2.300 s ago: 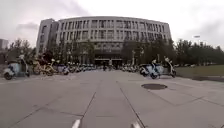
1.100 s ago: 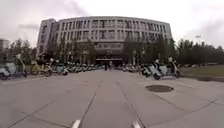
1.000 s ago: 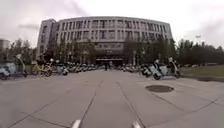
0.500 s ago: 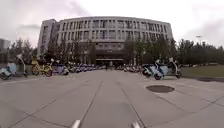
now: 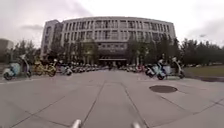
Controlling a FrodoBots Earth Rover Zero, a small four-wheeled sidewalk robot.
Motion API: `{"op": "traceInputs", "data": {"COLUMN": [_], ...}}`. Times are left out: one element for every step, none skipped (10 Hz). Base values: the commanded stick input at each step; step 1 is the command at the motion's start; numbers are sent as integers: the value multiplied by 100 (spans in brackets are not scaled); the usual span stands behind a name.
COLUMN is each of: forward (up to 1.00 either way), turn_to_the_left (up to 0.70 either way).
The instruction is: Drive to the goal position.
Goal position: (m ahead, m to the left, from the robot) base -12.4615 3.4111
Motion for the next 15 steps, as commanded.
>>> {"op": "traceInputs", "data": {"forward": [0, 0, 0, 0, 0, 0, 0, 0, 0, 0, 0, 0, 0, 0, 0], "turn_to_the_left": [70, 70, 70, 70, 70, 46, 0, 0, 0, 0, 0, 0, 0, 0, 0]}}
